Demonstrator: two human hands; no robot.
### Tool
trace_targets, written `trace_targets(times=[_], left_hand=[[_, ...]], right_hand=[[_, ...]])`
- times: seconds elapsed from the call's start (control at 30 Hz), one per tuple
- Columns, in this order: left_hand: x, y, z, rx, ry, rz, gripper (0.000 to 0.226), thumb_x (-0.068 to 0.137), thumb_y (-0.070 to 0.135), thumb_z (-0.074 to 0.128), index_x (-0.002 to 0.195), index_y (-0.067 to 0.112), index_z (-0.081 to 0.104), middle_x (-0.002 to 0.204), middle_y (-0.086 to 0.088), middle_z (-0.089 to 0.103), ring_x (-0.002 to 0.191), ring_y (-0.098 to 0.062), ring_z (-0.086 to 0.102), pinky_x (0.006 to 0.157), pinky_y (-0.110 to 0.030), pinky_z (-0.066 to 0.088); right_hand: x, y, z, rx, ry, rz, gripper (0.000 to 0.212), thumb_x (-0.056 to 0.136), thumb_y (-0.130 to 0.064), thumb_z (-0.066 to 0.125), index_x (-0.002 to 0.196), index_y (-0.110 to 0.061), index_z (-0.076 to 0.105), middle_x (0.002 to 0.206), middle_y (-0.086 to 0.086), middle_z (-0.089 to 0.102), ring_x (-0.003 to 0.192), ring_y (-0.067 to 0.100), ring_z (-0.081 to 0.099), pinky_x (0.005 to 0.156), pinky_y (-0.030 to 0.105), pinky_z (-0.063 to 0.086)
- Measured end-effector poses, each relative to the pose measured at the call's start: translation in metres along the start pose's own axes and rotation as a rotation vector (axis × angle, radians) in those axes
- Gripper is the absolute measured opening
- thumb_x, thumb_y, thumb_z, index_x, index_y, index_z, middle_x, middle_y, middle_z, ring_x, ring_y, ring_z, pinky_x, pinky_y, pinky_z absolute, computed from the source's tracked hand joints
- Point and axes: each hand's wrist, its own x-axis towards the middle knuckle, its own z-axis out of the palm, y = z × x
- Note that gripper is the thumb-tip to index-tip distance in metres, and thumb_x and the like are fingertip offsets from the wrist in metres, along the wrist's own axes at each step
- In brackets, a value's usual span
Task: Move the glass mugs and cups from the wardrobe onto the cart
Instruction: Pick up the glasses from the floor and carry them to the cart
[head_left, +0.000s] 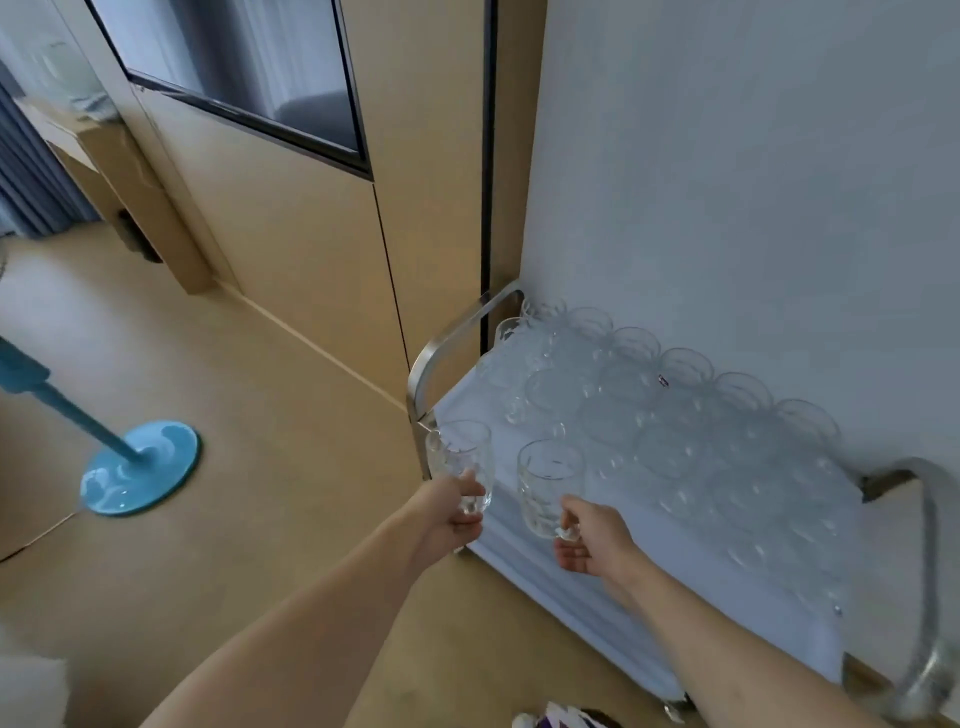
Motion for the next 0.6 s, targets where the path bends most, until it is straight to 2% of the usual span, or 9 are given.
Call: trace_targets(times=[0.07, 0.17, 0.27, 0.37, 0.5, 0.6], left_hand=[[0.013, 0.006, 0.0, -0.003, -0.02, -0.004, 0.025, 0.105, 0.027, 0.056, 0.102, 0.003, 0.062, 0.112, -0.02, 0.054, 0.085, -0.026, 0.047, 0.083, -0.036, 0.049], [0.029, 0.015, 0.003, -0.032, -0.013, 0.016, 0.03, 0.106, 0.03, 0.053, 0.102, 0.001, 0.061, 0.106, -0.02, 0.054, 0.09, -0.026, 0.053, 0.091, -0.037, 0.053], [0.04, 0.022, 0.006, -0.044, 0.004, 0.017, 0.03, 0.106, 0.027, 0.053, 0.097, 0.0, 0.061, 0.105, -0.017, 0.052, 0.078, -0.022, 0.048, 0.074, -0.031, 0.046], [0.057, 0.029, 0.006, -0.007, 0.014, 0.013, 0.03, 0.106, 0.028, 0.053, 0.096, 0.001, 0.061, 0.107, -0.016, 0.052, 0.079, -0.022, 0.051, 0.07, -0.03, 0.046], [0.07, 0.03, 0.007, 0.002, 0.001, -0.009, 0.028, 0.106, 0.028, 0.053, 0.096, 0.003, 0.063, 0.103, -0.012, 0.052, 0.082, -0.019, 0.052, 0.083, -0.031, 0.046], [0.078, 0.027, 0.007, 0.052, -0.004, -0.004, 0.026, 0.106, 0.025, 0.051, 0.095, 0.004, 0.062, 0.099, -0.011, 0.049, 0.086, -0.018, 0.049, 0.082, -0.03, 0.048]], right_hand=[[0.009, -0.001, 0.003, 0.013, 0.001, 0.009, 0.028, 0.094, -0.021, 0.06, 0.069, -0.01, 0.053, 0.069, 0.015, 0.053, 0.061, 0.024, 0.05, 0.057, 0.033, 0.049], [0.023, -0.006, 0.006, 0.007, -0.012, -0.007, 0.03, 0.099, -0.022, 0.059, 0.073, -0.007, 0.055, 0.075, 0.017, 0.052, 0.065, 0.026, 0.05, 0.058, 0.033, 0.048], [0.034, -0.011, 0.009, 0.017, -0.025, -0.01, 0.028, 0.099, -0.021, 0.059, 0.075, -0.006, 0.055, 0.077, 0.017, 0.053, 0.069, 0.026, 0.051, 0.06, 0.034, 0.049], [0.044, -0.014, 0.013, 0.038, -0.04, -0.019, 0.027, 0.1, -0.022, 0.058, 0.078, -0.007, 0.056, 0.077, 0.017, 0.054, 0.073, 0.027, 0.052, 0.064, 0.036, 0.051], [0.057, -0.011, 0.018, 0.048, -0.055, -0.027, 0.025, 0.101, -0.021, 0.057, 0.079, -0.008, 0.057, 0.078, 0.015, 0.055, 0.073, 0.026, 0.054, 0.064, 0.033, 0.054], [0.066, -0.007, 0.021, 0.095, -0.083, -0.021, 0.024, 0.101, -0.018, 0.058, 0.08, -0.006, 0.061, 0.081, 0.016, 0.059, 0.074, 0.027, 0.057, 0.073, 0.037, 0.055]])
